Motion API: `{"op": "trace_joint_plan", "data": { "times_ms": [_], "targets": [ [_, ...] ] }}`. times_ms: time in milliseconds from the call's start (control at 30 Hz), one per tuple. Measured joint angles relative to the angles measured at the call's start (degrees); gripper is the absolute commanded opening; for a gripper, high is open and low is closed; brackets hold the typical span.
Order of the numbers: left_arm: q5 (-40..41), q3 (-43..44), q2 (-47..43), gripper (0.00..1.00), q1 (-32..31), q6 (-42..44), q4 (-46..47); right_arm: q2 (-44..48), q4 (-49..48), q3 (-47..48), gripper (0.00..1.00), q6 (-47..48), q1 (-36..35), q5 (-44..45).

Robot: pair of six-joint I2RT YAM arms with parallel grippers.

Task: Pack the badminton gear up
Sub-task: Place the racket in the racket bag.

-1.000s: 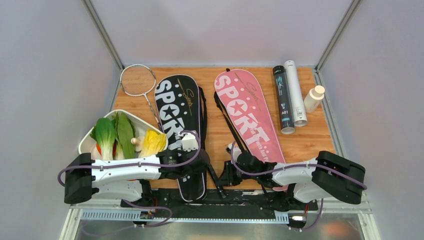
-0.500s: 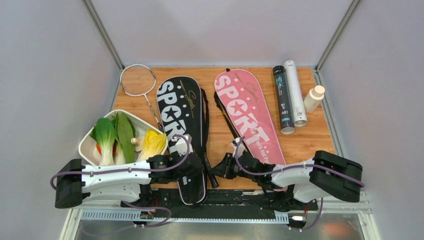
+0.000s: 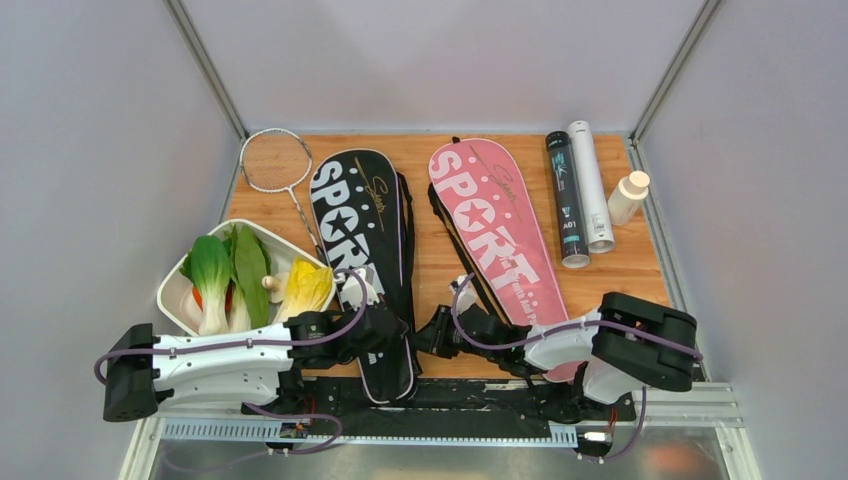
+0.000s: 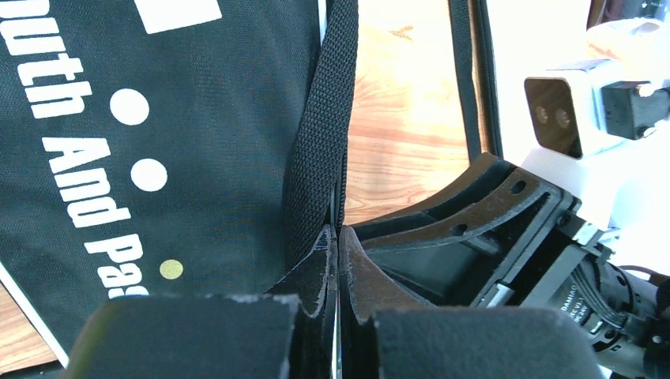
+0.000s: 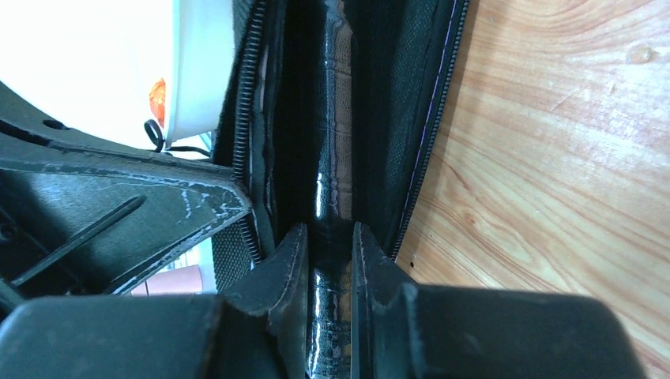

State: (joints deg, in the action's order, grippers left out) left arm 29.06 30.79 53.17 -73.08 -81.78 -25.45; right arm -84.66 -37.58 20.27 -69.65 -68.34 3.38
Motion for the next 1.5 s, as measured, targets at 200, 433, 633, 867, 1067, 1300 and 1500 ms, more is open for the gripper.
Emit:
{"op": "trace_joint_plan", "data": {
  "times_ms": [200, 433, 633, 867, 1067, 1300, 1500],
  "targets": [
    [0.13, 0.00, -0.07, 0.00, 0.00, -0.28, 0.66, -3.98, -0.92, 1.42, 0.12, -2.45, -2.99, 4.04],
    [0.22, -0.02, -0.04, 0.00, -0.02, -0.24, -0.09, -7.93, -0.85, 3.63, 0.48, -3.96, -6.32, 10.25],
    [0.02, -1.64, -2.21, 0.00, -0.42, -0.63, 0.98, -5.68, 3.78, 4.33, 0.58, -1.33, -6.10, 13.05],
    [0.42, -2.47, -5.97, 0.00, -0.72, -1.36, 0.92, 11.72, 13.03, -0.13, 0.57, 3.39, -5.79, 13.99],
    [0.37, -3.48, -6.93, 0.00, -0.79, -1.60, 0.81, 17.11, 14.14, -1.81, 0.51, 3.85, -5.22, 14.67],
    [0.42, -3.52, -6.93, 0.00, -0.81, -1.62, 0.85, 4.57, 9.66, -2.47, 0.49, 2.12, -3.50, 11.02],
    [0.59, -3.54, -6.49, 0.00, -0.83, -1.60, 0.85, -8.44, 1.14, 3.56, 0.32, 0.83, -3.39, 5.81]
  ]
}}
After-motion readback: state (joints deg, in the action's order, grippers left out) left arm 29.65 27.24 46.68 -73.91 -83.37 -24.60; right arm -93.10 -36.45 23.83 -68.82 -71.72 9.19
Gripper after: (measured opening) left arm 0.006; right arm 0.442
